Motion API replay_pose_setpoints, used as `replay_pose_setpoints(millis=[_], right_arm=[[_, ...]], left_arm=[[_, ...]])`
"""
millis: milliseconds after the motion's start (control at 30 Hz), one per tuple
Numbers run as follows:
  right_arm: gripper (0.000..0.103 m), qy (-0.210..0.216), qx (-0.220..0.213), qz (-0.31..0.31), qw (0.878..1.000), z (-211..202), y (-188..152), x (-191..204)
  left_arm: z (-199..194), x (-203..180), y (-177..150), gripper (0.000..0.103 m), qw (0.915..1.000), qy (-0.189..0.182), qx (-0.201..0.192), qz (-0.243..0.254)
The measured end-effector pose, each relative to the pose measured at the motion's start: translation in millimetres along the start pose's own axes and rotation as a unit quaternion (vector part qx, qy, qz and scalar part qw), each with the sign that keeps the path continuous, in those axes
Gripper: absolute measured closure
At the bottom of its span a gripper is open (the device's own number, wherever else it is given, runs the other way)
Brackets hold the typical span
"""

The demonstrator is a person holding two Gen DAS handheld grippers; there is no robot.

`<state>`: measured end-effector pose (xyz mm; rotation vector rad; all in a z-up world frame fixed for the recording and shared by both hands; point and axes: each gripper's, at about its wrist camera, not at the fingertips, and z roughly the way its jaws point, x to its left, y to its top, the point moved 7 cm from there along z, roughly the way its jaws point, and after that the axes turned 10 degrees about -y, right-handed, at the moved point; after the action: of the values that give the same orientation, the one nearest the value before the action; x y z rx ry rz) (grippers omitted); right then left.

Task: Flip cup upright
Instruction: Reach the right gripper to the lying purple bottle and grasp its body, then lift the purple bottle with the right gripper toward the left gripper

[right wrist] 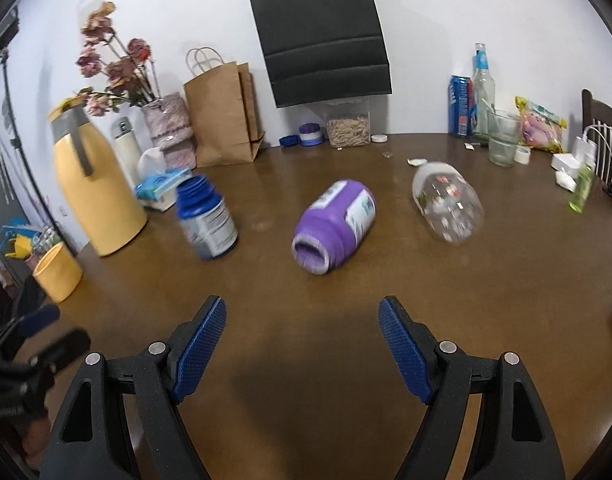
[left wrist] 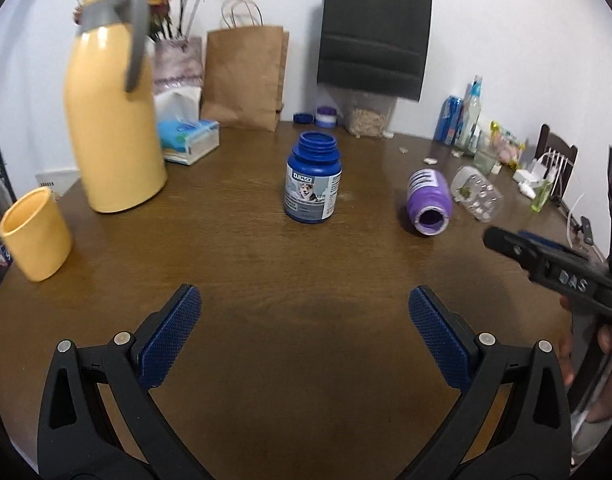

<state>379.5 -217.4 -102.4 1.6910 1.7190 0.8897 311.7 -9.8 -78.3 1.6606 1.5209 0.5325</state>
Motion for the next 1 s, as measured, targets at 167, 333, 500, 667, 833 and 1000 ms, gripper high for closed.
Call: replay_pose_setpoints(millis=[167,333,500,667,833,1000], right_arm=[[0.02,-0.013,0.044,0.018,0.999,63,26,4],[0.02,-0.051,0.048,0.017,0.997,106,43,7],[0.031,-0.051,0.072,0.029,0.996,124,41,5],[0.032,-0.019,0.089,0.021,0.996,113,32,2],[0.032,0.067,0.089,-0.04,0.993,64,-9,19],[0.032,0.149,0.091,-0.042,0.984,7,-57,27]], left_arm=[[42,2,21,0.0,0.9997,-0.014,0.02,-0.004],[72,4,42,0.0,0.9987,-0.04,0.027,-0.014],[76,4,49,0.0,0.9985,-0.046,0.021,-0.017],[66,-5,45,0.002,0.9975,-0.068,0.018,-0.009],[59,-19,37,0.005,0.9953,-0.092,0.027,-0.005],[69,-42,26,0.005,0.9917,-0.114,0.059,-0.005]])
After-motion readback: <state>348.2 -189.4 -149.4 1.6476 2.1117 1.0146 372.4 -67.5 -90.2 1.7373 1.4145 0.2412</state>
